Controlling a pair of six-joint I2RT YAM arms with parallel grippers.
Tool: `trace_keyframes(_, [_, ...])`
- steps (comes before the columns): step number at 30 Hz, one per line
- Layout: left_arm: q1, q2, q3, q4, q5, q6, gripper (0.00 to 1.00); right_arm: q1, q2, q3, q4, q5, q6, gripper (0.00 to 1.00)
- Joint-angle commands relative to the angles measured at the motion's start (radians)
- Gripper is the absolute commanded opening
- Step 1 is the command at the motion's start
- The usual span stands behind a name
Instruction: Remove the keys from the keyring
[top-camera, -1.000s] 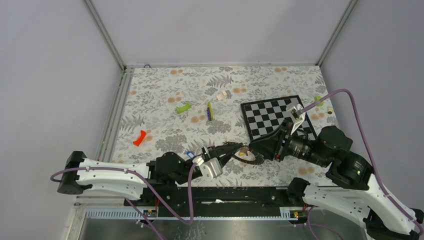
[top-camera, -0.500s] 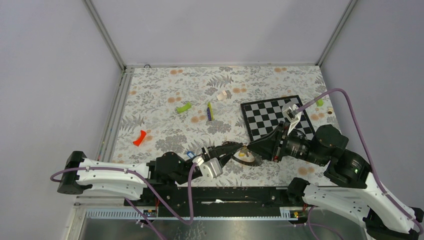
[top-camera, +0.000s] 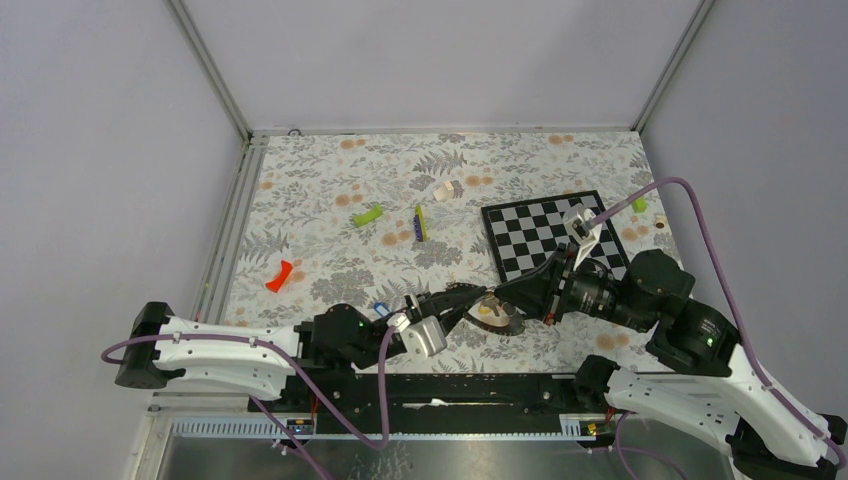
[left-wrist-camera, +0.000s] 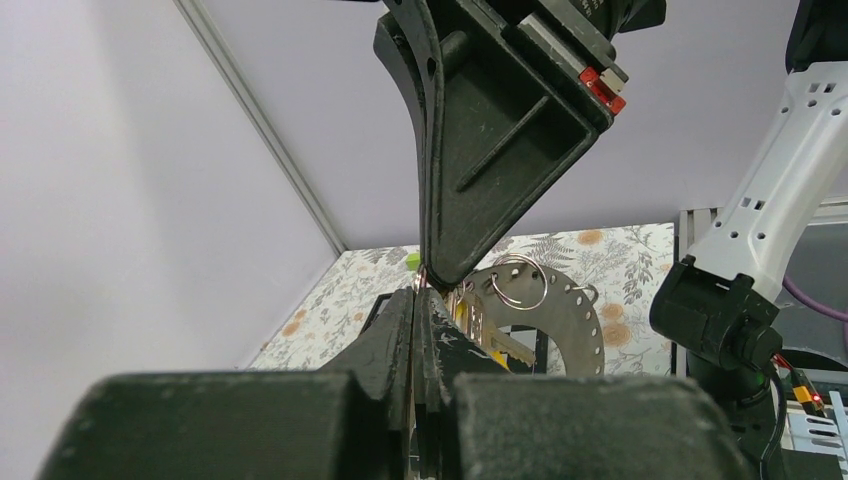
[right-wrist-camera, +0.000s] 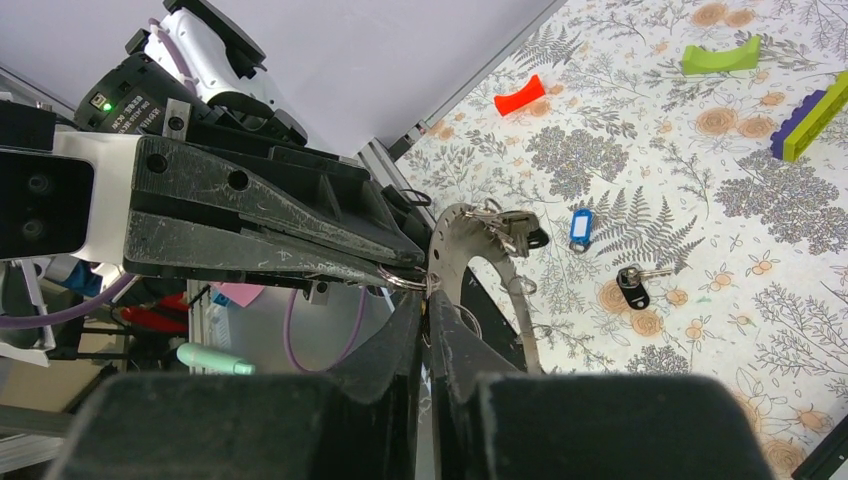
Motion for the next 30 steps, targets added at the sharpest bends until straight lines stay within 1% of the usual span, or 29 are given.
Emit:
trace_keyframes(1, [-0.004,0.001,0.005,0.074,0.014,-0.007,0.00,-0.002,-0.003,0.000,0.032,-0.008,0.004,0.06])
trace_keyframes(5, [-0.004,-0.003,0.005,0.048,0.026,-0.006,0.00,-0.002,-0.004,0.006,0.014,-0.005,-0.001,0.00])
trace_keyframes(22, [-0.004,-0.031,0.013,-0.119,0.095,0.006,0.00,-0.002,-0.030,0.016,-0.021,0.036,-0.015,0.00])
trace_keyframes(30, [-0.004,-0.043,-0.003,-0.109,0.090,-0.001,0.00,-0.003,-0.032,0.020,-0.044,0.046,-0.020,0.00])
